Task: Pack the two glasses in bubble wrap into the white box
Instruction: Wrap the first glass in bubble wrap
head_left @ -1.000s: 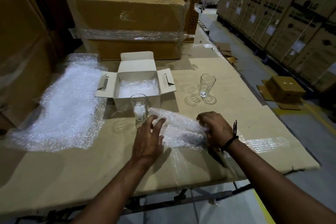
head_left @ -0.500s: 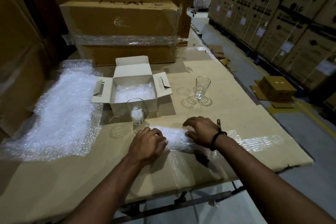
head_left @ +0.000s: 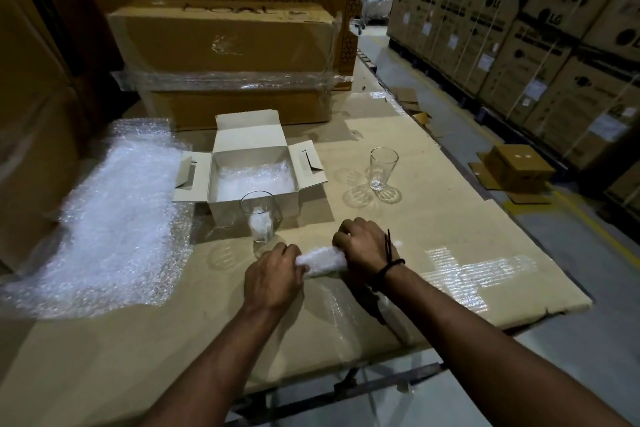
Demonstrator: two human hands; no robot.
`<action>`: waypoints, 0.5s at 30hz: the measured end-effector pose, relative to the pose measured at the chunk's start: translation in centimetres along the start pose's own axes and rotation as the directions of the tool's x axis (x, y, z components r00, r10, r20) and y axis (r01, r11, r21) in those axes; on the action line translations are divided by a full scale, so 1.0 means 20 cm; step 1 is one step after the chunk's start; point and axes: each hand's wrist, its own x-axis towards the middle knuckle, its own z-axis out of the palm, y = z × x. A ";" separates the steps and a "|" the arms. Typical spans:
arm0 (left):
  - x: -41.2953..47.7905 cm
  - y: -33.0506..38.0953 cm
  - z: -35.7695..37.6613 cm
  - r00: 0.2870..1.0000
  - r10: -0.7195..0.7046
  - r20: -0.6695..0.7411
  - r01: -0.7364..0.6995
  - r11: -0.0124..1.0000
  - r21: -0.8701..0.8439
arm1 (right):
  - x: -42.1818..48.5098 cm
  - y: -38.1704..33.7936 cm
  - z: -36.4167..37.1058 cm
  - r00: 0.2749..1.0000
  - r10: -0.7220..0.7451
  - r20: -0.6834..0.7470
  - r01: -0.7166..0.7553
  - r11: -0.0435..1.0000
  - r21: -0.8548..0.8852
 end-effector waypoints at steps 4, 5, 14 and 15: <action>0.00 -0.04 0.00 0.998 -0.036 -0.058 0.038 0.999 0.029 | -0.05 -0.01 0.02 0.984 -0.137 0.113 0.144 0.988 -0.056; 0.01 -0.05 0.00 0.997 -0.037 -0.066 0.038 0.999 0.020 | -0.04 -0.03 -0.01 0.976 -0.117 0.182 0.126 0.991 -0.038; -0.03 -0.25 -0.04 0.987 -0.121 -0.107 0.075 0.931 -0.357 | 0.15 -0.15 -0.11 0.839 0.202 0.505 -0.247 0.969 0.023; -0.03 -0.28 -0.06 0.968 -0.226 -0.112 0.154 0.881 -0.448 | 0.15 -0.15 -0.10 0.836 0.208 0.508 -0.257 0.966 0.027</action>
